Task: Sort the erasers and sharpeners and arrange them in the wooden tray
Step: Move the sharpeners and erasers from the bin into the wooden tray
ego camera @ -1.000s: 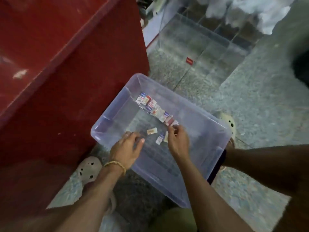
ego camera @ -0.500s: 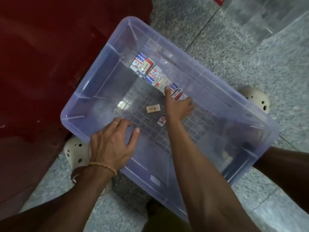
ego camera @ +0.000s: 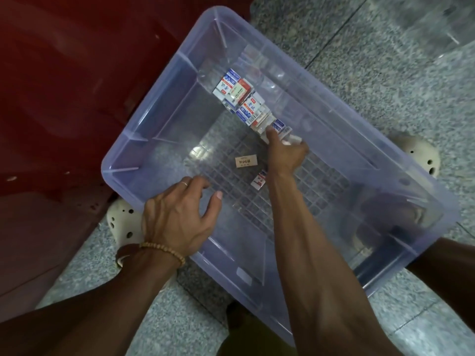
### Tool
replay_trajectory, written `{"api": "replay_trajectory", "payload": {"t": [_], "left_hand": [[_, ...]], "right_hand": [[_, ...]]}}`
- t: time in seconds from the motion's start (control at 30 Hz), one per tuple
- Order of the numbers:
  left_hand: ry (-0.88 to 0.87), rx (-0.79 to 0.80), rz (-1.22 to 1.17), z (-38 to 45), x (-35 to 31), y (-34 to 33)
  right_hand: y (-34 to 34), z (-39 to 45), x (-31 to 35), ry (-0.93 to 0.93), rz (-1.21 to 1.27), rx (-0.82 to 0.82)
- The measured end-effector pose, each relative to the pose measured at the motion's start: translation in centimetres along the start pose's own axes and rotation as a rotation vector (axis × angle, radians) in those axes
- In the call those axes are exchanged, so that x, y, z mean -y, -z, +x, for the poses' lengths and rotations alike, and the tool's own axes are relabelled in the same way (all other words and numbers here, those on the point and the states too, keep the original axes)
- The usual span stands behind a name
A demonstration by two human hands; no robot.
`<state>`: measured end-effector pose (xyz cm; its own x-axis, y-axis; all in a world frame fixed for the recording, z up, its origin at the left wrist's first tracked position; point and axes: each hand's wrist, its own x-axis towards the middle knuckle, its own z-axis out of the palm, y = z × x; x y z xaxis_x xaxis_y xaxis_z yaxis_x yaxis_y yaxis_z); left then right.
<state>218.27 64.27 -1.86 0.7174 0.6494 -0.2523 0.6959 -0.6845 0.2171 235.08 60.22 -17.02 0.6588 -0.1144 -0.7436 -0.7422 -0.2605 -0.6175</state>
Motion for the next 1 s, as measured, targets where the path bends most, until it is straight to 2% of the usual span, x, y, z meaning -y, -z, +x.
{"api": "replay_trajectory", "payload": {"t": [0.07, 0.23, 0.33, 0.47, 0.7, 1.0], "left_hand": [[-0.001, -0.006, -0.013, 0.0, 0.0, 0.0], [-0.013, -0.021, -0.028, 0.0, 0.1, -0.1], [-0.010, -0.026, -0.032, 0.0, 0.2, -0.1], [-0.002, -0.031, -0.026, 0.0, 0.2, -0.2], [0.012, -0.026, -0.031, 0.0, 0.2, -0.2], [0.010, -0.014, -0.040, 0.0, 0.2, -0.1]], "right_hand": [[-0.5, 0.0, 0.5, 0.042, -0.007, 0.037], [-0.5, 0.4, 0.2, -0.012, -0.034, 0.064], [0.7, 0.5, 0.8, -0.043, -0.051, 0.141], [1.1, 0.3, 1.2, -0.130, 0.053, 0.228], [0.6, 0.0, 1.3, -0.114, 0.192, 0.194], [3.9, -1.0, 0.4, -0.186, 0.255, 0.447]]}}
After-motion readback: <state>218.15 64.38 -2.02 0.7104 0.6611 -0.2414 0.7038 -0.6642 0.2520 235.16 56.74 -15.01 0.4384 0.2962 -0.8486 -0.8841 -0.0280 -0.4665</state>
